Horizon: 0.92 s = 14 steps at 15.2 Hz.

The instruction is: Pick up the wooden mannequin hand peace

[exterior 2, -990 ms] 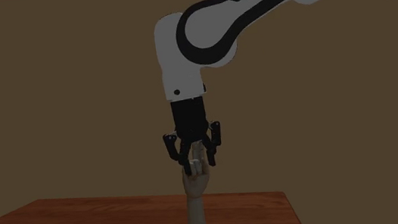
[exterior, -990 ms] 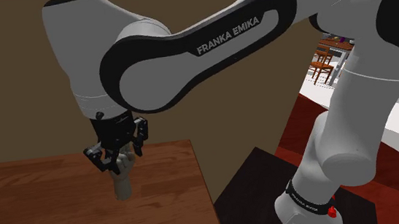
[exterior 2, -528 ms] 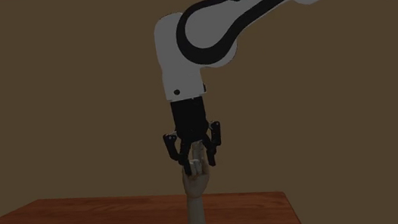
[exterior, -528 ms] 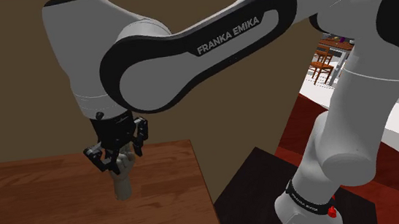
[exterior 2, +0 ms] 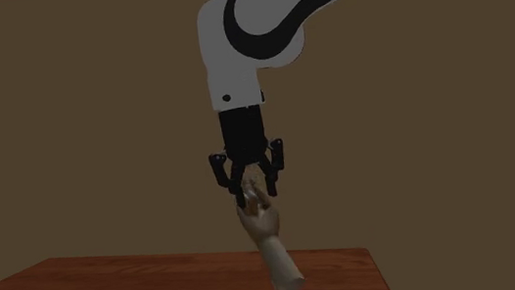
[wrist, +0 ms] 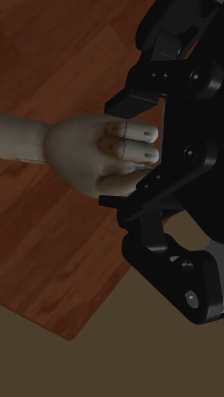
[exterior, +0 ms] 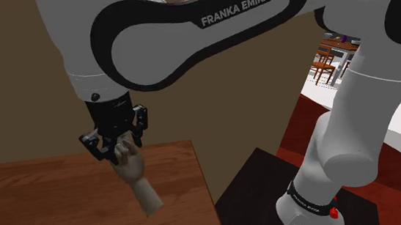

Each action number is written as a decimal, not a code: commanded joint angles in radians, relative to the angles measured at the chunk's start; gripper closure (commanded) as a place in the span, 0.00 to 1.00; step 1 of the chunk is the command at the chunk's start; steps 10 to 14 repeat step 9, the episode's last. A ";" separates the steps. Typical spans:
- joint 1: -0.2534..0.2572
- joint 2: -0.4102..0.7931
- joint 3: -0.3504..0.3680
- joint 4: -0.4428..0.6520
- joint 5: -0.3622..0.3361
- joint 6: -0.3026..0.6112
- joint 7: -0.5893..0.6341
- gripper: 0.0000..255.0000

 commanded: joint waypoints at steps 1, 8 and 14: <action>-0.001 -0.007 0.000 0.022 0.005 -0.028 -0.006 1.00; -0.001 -0.019 0.000 0.093 0.014 -0.107 -0.018 1.00; -0.001 -0.018 0.000 0.093 0.014 -0.107 -0.018 1.00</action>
